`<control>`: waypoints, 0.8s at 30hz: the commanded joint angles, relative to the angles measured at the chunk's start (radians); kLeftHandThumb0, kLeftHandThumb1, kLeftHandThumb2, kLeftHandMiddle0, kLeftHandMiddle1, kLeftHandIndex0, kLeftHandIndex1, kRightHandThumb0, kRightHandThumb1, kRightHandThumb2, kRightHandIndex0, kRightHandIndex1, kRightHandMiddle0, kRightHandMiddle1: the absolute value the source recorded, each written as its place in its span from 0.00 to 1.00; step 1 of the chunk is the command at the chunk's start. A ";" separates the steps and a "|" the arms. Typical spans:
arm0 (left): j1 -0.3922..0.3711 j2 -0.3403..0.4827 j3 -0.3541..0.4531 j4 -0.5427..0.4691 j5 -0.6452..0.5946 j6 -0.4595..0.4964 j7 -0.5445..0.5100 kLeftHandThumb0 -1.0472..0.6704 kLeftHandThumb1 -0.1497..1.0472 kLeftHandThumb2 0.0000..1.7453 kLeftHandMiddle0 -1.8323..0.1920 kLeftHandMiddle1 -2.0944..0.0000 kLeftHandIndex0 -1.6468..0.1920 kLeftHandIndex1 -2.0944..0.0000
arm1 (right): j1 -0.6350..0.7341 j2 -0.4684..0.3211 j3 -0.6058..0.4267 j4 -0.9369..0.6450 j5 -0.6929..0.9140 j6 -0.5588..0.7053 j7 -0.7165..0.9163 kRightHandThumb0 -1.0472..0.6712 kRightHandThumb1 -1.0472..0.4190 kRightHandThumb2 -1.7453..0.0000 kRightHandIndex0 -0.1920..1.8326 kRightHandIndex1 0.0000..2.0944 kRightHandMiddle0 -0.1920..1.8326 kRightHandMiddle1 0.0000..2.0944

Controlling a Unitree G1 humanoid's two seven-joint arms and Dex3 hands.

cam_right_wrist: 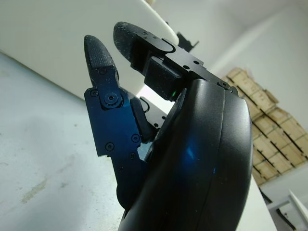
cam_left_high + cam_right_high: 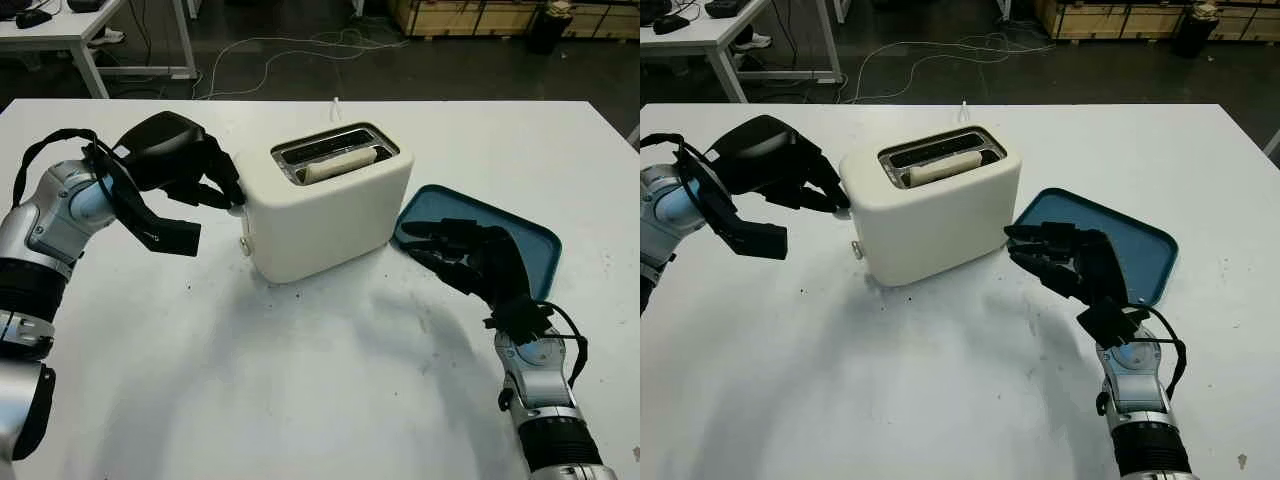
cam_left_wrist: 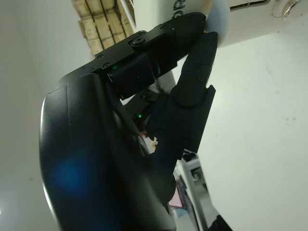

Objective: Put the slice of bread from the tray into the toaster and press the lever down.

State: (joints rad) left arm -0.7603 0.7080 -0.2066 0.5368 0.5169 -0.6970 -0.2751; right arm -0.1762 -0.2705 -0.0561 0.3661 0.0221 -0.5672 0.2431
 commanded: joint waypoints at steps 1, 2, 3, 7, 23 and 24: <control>0.009 -0.025 -0.013 -0.005 0.005 0.009 0.013 0.42 0.79 0.00 0.41 0.29 0.16 1.00 | 0.002 -0.002 -0.006 0.003 0.003 -0.021 0.002 0.35 0.12 1.00 0.69 0.03 0.64 0.00; 0.014 -0.027 -0.012 -0.006 0.002 0.014 0.014 0.42 0.79 0.00 0.41 0.29 0.16 1.00 | 0.001 -0.004 -0.006 0.005 0.002 -0.024 0.004 0.35 0.12 1.00 0.69 0.02 0.64 0.00; 0.018 -0.029 -0.010 -0.006 -0.001 0.016 0.015 0.42 0.79 0.00 0.41 0.29 0.16 1.00 | 0.001 -0.005 -0.006 0.005 0.001 -0.024 0.005 0.35 0.12 1.00 0.69 0.02 0.64 0.00; 0.027 -0.031 -0.010 -0.001 -0.009 0.018 0.016 0.42 0.79 0.00 0.41 0.29 0.16 1.00 | -0.001 -0.003 -0.006 0.013 0.012 -0.034 0.017 0.35 0.12 1.00 0.69 0.02 0.64 0.00; 0.055 -0.046 -0.017 0.020 -0.018 0.005 0.035 0.43 0.78 0.00 0.40 0.31 0.16 1.00 | 0.000 -0.007 -0.014 0.020 0.014 -0.035 0.032 0.35 0.12 1.00 0.69 0.02 0.64 0.00; 0.059 -0.052 -0.016 0.017 -0.022 0.010 0.037 0.43 0.78 0.00 0.40 0.32 0.16 1.00 | 0.000 -0.008 -0.016 0.023 0.019 -0.036 0.037 0.36 0.12 1.00 0.69 0.02 0.64 0.00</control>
State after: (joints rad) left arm -0.7201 0.6842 -0.2063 0.5506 0.5043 -0.6820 -0.2375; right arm -0.1761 -0.2711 -0.0634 0.3829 0.0276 -0.5754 0.2724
